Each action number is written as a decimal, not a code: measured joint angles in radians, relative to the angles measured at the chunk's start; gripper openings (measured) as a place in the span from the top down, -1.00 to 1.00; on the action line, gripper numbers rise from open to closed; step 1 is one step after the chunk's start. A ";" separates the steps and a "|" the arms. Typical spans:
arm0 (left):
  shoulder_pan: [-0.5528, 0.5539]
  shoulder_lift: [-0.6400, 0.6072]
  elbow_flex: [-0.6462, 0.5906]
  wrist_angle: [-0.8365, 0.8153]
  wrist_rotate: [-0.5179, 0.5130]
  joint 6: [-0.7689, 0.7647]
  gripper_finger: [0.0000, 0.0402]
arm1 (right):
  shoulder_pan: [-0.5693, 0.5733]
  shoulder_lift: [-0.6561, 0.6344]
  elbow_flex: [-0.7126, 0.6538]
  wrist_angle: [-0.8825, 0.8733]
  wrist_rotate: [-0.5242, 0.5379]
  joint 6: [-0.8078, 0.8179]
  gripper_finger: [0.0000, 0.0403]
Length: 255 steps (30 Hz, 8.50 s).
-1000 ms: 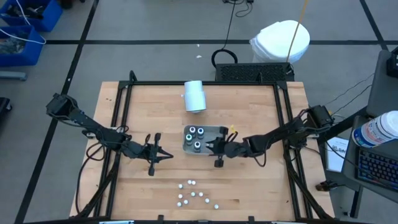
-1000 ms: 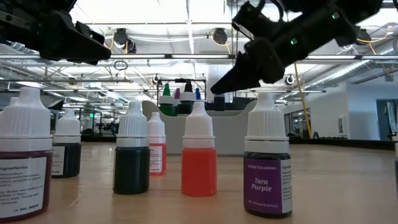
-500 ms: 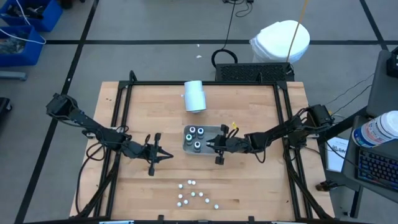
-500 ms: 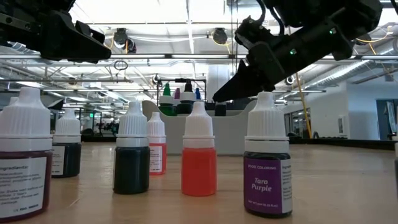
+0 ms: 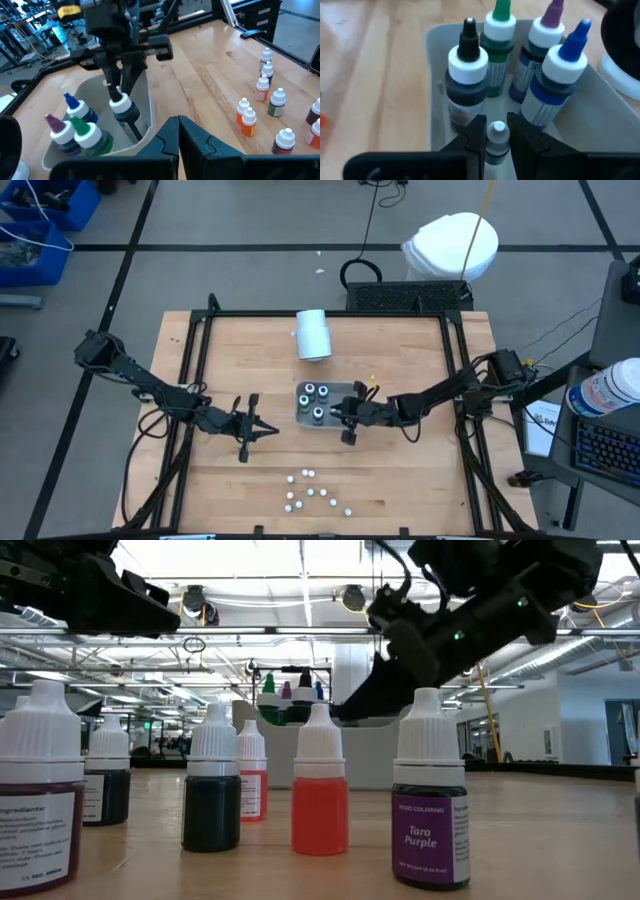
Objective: Pick & Place food coloring
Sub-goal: Put the blue food coloring bottle into the gray bin, then put the red food coloring bottle into the gray bin
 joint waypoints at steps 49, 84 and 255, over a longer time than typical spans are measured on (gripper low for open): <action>0.001 0.000 0.000 0.029 0.000 -0.035 0.95 | 0.030 -0.047 0.066 -0.232 0.248 0.238 0.74; 0.001 0.000 0.000 0.037 0.002 -0.030 0.95 | 0.053 0.035 0.001 -0.102 0.291 0.233 0.66; -0.246 0.632 0.491 -0.360 -0.153 -0.495 -0.19 | 0.277 -0.893 -0.621 0.256 -0.130 -0.211 0.99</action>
